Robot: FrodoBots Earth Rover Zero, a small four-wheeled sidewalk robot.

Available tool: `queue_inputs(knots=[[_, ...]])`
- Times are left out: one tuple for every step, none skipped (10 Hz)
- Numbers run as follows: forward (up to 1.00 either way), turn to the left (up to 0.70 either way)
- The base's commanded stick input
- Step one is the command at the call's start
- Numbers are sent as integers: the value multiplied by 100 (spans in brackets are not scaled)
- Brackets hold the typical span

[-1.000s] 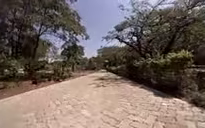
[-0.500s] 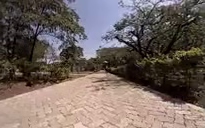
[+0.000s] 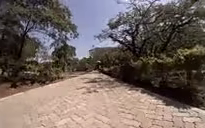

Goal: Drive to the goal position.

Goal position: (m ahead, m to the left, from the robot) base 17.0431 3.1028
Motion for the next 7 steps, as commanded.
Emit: queue_inputs(knots=[[70, -17], [70, -35], [70, -35], [70, -35], [70, -17], [70, 0], [70, 0]])
